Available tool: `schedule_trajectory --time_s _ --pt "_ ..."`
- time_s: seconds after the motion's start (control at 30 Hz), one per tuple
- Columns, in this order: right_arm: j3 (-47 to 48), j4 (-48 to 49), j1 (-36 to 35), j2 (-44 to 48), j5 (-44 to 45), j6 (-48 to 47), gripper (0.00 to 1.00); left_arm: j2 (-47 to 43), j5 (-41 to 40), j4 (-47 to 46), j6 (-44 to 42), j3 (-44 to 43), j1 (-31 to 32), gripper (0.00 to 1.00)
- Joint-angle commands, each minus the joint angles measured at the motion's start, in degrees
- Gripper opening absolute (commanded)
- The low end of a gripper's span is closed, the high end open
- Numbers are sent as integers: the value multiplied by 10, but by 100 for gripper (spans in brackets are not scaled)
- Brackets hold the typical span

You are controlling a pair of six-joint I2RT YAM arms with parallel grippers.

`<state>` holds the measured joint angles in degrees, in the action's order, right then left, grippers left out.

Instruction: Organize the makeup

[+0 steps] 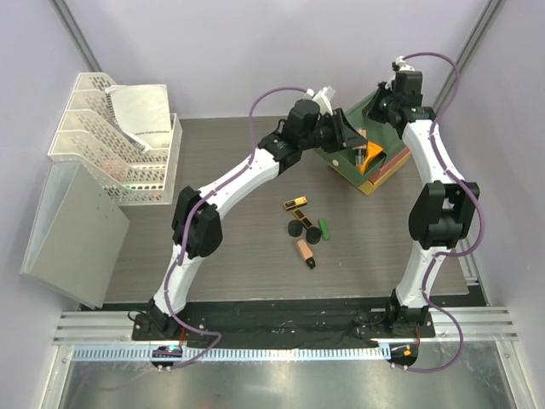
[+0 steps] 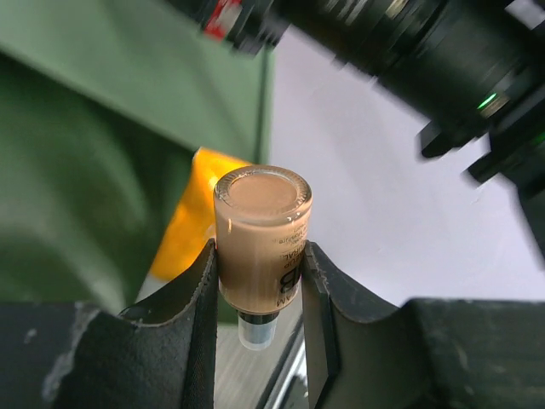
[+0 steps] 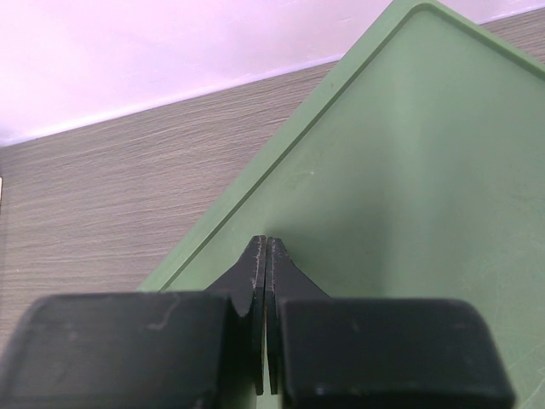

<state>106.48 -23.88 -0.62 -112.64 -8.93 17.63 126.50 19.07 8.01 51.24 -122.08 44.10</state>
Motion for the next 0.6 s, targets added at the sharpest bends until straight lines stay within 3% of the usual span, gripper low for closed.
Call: schedule_trajectory --time_s 0.0,0.13,0.3,0.37,0.43,0.47,0.57 --pt "-56 -213 -4 -68 13 -25 1 1 8 -95 52 -68 -8 0" --pt "-58 -213 -4 -68 12 -26 1 4 -10 -97 57 -64 -14 0" --pt "-58 -213 -4 -69 14 -26 1 5 -40 -82 43 -52 -20 16" --pt "-56 -214 -4 -69 15 -27 1 10 -40 -69 43 -53 -19 30" --pt "-55 -214 -4 -70 14 -27 1 16 -40 -69 45 -53 -20 36" --pt "-54 -214 -3 -69 14 -27 1 16 -40 -67 44 -52 -20 47" --pt "-53 -215 -4 -68 15 -28 1 18 -43 -63 37 -54 -20 64"
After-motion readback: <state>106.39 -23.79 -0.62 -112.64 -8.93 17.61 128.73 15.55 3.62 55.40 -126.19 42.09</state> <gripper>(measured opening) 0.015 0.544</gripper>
